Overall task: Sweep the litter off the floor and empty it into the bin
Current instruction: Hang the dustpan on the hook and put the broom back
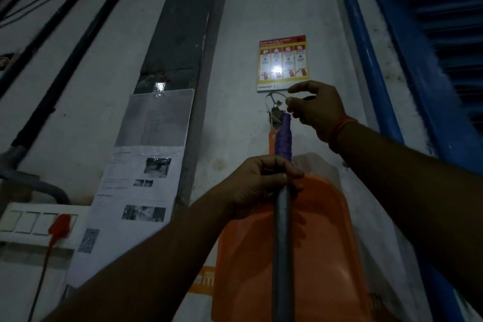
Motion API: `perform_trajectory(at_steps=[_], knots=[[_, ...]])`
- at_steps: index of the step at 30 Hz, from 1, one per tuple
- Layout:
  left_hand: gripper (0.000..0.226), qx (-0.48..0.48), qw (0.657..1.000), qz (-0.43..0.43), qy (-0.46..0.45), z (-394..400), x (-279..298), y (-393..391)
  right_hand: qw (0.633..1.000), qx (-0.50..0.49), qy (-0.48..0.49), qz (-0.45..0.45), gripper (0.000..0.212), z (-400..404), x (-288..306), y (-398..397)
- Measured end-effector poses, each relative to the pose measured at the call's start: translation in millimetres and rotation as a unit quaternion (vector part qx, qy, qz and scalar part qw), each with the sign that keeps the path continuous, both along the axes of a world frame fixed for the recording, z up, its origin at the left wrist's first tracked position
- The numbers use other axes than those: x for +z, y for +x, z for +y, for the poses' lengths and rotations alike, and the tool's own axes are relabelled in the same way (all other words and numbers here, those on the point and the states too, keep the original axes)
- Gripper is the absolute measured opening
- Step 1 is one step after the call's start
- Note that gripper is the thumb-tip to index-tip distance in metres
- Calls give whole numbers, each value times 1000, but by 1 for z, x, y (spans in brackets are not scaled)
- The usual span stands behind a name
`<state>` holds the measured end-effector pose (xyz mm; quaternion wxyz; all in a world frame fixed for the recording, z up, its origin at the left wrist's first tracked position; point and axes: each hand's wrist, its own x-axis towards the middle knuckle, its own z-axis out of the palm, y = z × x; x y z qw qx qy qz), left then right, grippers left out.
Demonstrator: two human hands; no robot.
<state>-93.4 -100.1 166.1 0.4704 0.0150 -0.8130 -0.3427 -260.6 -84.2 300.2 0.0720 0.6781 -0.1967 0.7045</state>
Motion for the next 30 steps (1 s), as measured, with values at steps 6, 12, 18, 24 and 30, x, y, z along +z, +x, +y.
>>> perform_trajectory(at_steps=[6,12,18,24,30], knots=[[24,-10,999,38,29,-5,15,2,996,24,64,-57,11,-10,20,6],[21,-38,997,39,55,-9,16,5,992,-26,96,-71,11,-21,30,13],[21,-50,995,35,77,-13,11,10,991,-36,105,-67,3,-25,14,14],[28,29,997,9,69,-9,-4,8,992,-13,118,-51,20,-17,-2,16],[34,101,994,-10,42,-3,-20,19,988,-35,146,-21,18,-1,-23,24]])
